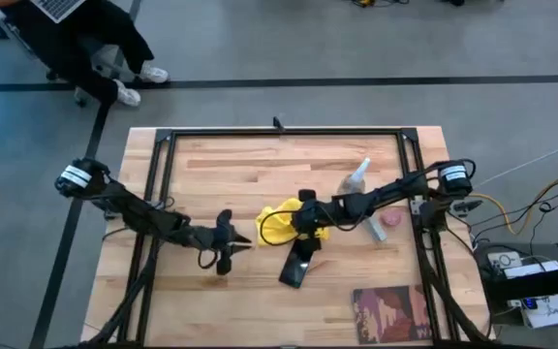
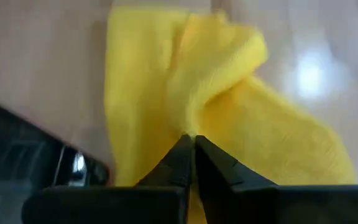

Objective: Apply microfiber cloth
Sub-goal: Wipe the front and back of the cellphone with the yellow microfiber cloth, then adjust the spray bottle

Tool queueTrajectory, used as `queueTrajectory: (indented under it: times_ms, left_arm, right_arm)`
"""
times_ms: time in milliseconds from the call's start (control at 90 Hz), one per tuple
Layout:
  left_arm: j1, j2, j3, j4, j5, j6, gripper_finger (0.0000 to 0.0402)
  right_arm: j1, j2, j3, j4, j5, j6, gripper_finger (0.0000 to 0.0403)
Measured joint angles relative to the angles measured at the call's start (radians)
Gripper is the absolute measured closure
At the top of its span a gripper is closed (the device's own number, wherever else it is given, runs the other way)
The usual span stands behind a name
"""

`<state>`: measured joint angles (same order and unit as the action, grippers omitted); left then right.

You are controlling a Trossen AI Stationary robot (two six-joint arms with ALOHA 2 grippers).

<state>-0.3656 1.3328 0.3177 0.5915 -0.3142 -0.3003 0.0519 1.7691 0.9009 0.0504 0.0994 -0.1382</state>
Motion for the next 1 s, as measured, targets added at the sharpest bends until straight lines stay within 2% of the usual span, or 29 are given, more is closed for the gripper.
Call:
queueTrajectory:
  times_ms: [100,256,344,456,689,1000]
  left_arm:
    - [0.028,-0.075,-0.011,0.028,0.028,0.06,0.0351]
    - [0.09,-0.22,-0.062,0.038,0.096,0.098,0.0383]
    - [0.126,-0.304,-0.104,0.043,0.098,0.101,0.0398]
    - [0.189,-0.415,-0.156,0.043,0.096,0.115,0.0395]
    - [0.302,-0.596,-0.231,-0.001,0.096,0.135,0.04]
    - [0.309,-0.754,-0.235,-0.173,0.097,0.16,0.04]
  right_arm:
    - [0.0,-0.008,-0.004,0.0,-0.004,0.021,0.0354]
    - [0.0,-0.027,0.009,-0.077,-0.004,0.023,0.0283]
    - [0.0,-0.051,0.026,-0.151,-0.006,0.008,0.0246]
    - [0.007,-0.113,0.032,-0.211,-0.005,-0.01,0.022]
    - [0.006,-0.274,0.01,-0.261,-0.003,-0.042,0.0215]
    - [0.007,-0.547,-0.09,-0.252,-0.03,-0.015,0.0248]
